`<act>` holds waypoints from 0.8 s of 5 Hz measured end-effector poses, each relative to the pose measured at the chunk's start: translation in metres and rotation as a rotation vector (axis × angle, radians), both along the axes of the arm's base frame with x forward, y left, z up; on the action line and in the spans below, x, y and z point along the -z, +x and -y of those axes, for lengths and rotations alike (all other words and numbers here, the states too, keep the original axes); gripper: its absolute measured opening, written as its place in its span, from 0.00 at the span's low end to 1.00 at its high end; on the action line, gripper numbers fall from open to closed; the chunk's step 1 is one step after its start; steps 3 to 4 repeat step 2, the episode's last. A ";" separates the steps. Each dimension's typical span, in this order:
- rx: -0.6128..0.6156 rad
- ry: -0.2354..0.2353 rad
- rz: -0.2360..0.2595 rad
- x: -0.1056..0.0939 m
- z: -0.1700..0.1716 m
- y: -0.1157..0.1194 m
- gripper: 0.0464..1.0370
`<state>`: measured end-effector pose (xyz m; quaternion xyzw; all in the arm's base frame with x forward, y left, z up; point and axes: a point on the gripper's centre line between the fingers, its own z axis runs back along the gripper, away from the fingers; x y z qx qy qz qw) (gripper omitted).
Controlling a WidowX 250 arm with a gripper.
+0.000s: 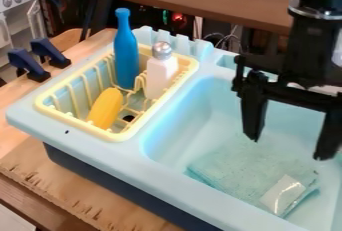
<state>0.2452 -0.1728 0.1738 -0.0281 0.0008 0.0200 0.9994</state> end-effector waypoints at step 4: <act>-0.054 0.065 -0.029 -0.001 -0.007 -0.004 0.96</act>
